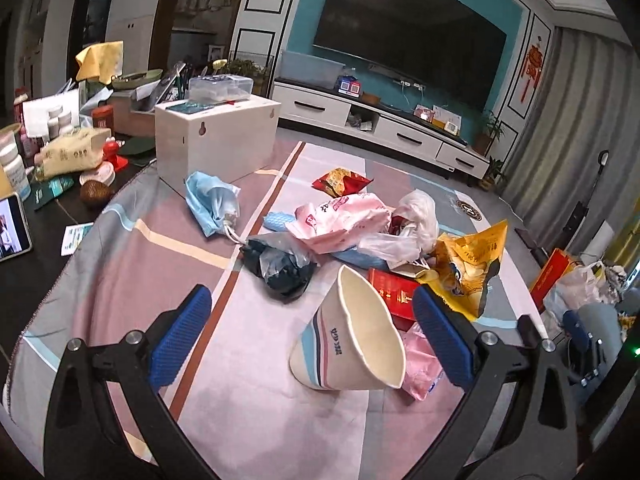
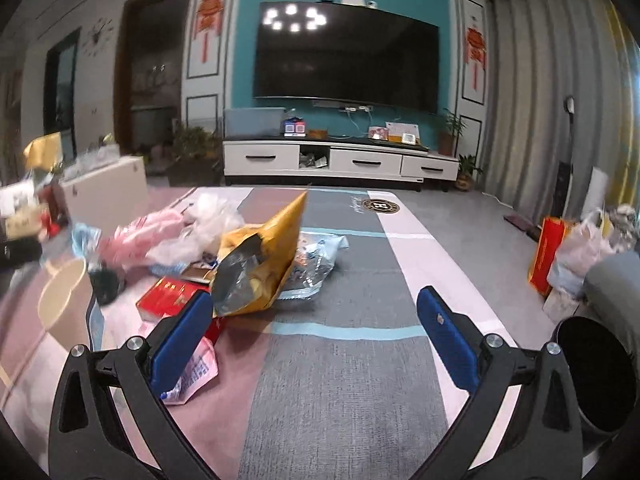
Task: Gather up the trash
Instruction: 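Move both grippers back from the bin toward the cluttered table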
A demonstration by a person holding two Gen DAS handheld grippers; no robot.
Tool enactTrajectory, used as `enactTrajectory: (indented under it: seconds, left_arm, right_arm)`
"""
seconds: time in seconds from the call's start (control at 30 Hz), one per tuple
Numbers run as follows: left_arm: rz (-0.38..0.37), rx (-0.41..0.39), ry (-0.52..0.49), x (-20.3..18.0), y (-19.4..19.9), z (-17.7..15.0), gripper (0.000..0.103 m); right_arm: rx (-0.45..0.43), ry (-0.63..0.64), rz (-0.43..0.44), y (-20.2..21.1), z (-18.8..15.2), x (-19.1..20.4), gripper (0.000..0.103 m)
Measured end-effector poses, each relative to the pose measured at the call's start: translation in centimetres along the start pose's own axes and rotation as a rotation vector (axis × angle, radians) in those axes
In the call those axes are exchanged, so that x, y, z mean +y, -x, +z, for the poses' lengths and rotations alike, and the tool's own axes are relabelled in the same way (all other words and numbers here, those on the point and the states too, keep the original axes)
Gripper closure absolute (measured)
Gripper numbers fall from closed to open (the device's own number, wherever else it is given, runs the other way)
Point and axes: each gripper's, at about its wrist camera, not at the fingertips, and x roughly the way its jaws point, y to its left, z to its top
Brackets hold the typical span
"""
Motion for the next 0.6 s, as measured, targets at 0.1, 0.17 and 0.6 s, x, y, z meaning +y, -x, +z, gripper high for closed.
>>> enactTrajectory:
  seconds: [0.1, 0.17, 0.6]
  left_arm:
    - [-0.005, 0.010, 0.009, 0.1, -0.3, -0.1, 0.003]
    - [-0.013, 0.017, 0.022, 0.2, -0.5, -0.2, 0.003]
    - [-0.079, 0.013, 0.093, 0.6, -1.1, -0.6, 0.003]
  right_arm:
    - [0.030, 0.001, 0.002, -0.8, -0.5, 0.1, 0.003]
    - [0.038, -0.006, 0.007, -1.0, -0.6, 0.2, 0.003]
    - [0.053, -0.016, 0.014, -1.2, -0.7, 0.1, 0.003]
